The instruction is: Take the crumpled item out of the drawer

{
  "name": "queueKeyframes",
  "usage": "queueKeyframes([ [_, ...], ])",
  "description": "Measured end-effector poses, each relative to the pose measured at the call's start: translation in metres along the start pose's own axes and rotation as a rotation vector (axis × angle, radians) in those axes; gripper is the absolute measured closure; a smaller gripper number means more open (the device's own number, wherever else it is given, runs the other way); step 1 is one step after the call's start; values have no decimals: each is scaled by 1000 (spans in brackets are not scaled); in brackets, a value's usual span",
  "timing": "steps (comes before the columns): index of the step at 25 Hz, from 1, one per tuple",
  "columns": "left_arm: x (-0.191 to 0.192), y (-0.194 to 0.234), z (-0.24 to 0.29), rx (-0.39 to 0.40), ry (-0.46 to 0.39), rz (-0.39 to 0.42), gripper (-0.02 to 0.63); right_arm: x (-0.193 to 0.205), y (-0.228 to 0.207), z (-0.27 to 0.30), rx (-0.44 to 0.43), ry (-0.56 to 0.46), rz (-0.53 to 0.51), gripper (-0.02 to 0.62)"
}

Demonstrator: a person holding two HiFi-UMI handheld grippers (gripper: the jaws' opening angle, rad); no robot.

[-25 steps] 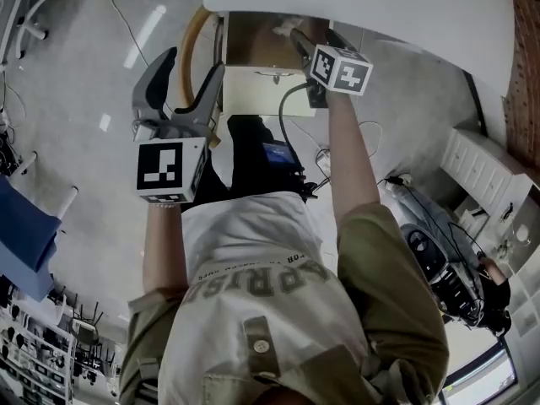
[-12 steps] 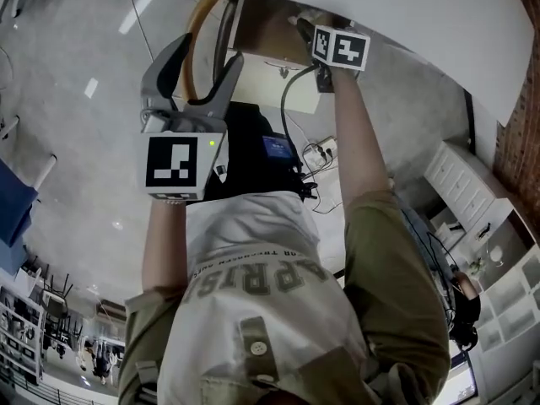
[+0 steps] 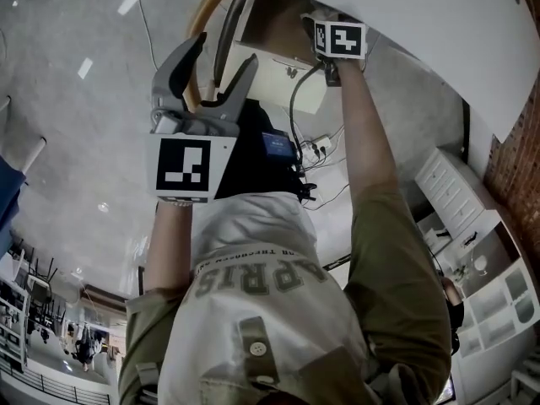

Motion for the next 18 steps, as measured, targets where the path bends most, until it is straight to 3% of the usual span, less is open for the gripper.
queueKeyframes([
  [4,2,0,0,1,8,-22,311,-2,2,10,100,50,-156,239],
  [6,3,1,1,2,14,-29,311,-4,3,18,111,62,-215,239],
  [18,12,7,12,6,53,-60,311,-11,2,51,186,172,-400,261],
])
Point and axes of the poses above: the fingertips, and each gripper's own axes: z forward along the fingers, y to its left, x out of its underside, the point moved 8 cm from there along -z, backward along the fingers, and after that the axes turned 14 degrees about y, right-handed, at the moved point
